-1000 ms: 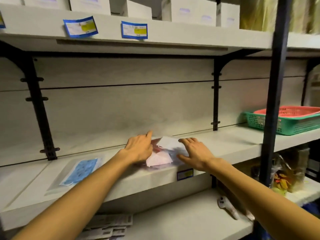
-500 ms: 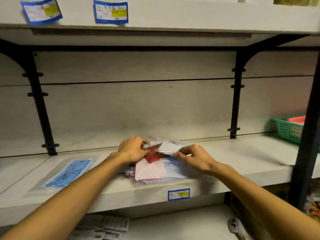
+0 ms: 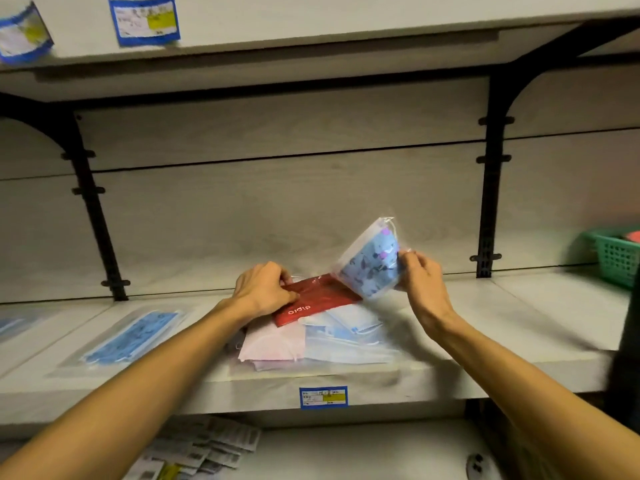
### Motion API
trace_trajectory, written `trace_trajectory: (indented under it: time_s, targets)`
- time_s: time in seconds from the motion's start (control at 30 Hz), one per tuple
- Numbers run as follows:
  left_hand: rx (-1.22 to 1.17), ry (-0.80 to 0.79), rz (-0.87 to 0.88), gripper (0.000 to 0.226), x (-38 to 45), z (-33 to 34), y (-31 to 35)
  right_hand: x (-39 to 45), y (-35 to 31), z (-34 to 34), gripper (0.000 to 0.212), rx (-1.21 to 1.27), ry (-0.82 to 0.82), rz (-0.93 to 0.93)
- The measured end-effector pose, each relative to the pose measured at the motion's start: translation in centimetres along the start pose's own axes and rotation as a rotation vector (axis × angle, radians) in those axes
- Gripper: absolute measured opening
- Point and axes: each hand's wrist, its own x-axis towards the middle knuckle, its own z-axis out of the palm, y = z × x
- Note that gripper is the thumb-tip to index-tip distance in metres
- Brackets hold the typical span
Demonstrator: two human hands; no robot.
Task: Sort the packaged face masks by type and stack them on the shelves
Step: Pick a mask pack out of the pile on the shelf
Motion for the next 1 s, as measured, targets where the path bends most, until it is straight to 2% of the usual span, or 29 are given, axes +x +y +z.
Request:
trace_trajectory:
  time_s: [0.17, 0.3, 0.47, 0.6, 0.83, 1.0]
  targets:
    - [-0.209, 0.088, -0.115, 0.009, -0.8, 0.1, 0.1, 0.1, -0.7, -0.5, 0.013, 0.149, 0.043, -0.01]
    - [-0.509, 0.12, -0.212, 0.022, -1.3, -1.3, -1.2, 0.1, -2.6, 0.3, 0.007, 0.237, 0.022, -0.058]
    - [-0.805, 0.127, -0.281, 0.04, -3.0, -4.3, -3.8, -0.5, -5.0, 3.1, 0.018, 0.295, -0.03, -0.011]
    - [-0.846, 0.077, -0.281, 0.048, -6.3, -6.6, -6.8, -2.6, -5.5, 6.9, 0.02, 0.298, -0.098, 0.038]
    - [-0.812, 0.091, -0.32, 0.018, -13.2, -11.0, -13.8, -8.2, -6.0, 15.8, 0.025, 0.268, -0.232, 0.097]
    - [-0.822, 0.052, -0.367, 0.02, -17.9, -13.7, -21.2, -13.8, -7.1, 23.1, 0.028, 0.215, -0.399, 0.094]
